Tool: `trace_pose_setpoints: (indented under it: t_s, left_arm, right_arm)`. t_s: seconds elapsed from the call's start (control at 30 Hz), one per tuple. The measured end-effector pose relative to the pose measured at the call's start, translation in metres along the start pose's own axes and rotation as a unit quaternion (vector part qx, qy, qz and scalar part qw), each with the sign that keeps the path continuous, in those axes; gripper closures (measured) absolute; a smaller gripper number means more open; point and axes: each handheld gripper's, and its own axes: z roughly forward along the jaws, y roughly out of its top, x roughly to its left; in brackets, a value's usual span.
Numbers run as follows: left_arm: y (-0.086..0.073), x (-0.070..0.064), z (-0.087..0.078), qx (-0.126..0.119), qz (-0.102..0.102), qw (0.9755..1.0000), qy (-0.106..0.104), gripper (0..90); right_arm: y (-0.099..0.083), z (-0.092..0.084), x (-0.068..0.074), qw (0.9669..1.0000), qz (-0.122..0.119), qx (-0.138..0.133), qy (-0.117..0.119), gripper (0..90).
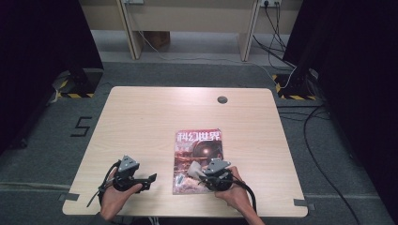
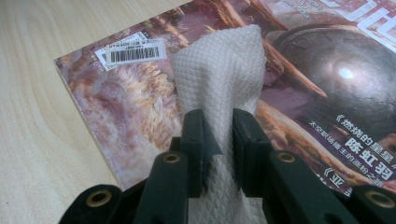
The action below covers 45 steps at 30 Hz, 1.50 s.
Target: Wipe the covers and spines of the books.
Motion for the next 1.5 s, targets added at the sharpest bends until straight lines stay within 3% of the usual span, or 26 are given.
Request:
trace_pose_setpoints:
  t_s: [0.33, 0.5, 0.77, 0.93, 1.23, 1.4, 1.5]
  left_arm:
    - [-0.001, -0.003, 0.002, 0.005, 0.006, 1.0000, -0.004, 15.4]
    - [-0.002, -0.005, 0.002, 0.006, 0.007, 0.9999, -0.007, 15.4]
    - [-0.004, -0.016, 0.006, 0.010, 0.008, 0.9995, -0.027, 15.4]
    - [-0.003, -0.037, 0.010, 0.010, 0.030, 0.9983, -0.049, 15.4]
    - [0.002, -0.070, 0.034, 0.027, 0.070, 0.9953, -0.061, 15.3]
    - [-0.001, -0.075, 0.042, 0.047, 0.094, 0.9932, -0.052, 15.4]
    - [-0.002, -0.073, 0.043, 0.053, 0.090, 0.9932, -0.051, 14.5]
  right_arm:
    - [0.003, 0.002, 0.014, 0.9998, -0.017, 0.000, 0.014, 76.0]
    - [-0.002, -0.003, 0.009, 0.9999, -0.013, 0.002, 0.011, 76.1]
    - [-0.020, -0.019, -0.011, 0.9997, 0.014, 0.004, -0.020, 76.0]
    - [-0.028, -0.026, -0.011, 0.9995, 0.023, -0.001, -0.019, 76.0]
    - [-0.031, -0.029, -0.011, 0.9995, 0.023, 0.001, -0.023, 75.9]
    - [-0.030, -0.028, -0.009, 0.9995, 0.021, 0.000, -0.023, 75.6]
    - [-0.028, -0.026, -0.006, 0.9996, 0.021, 0.000, -0.018, 75.5]
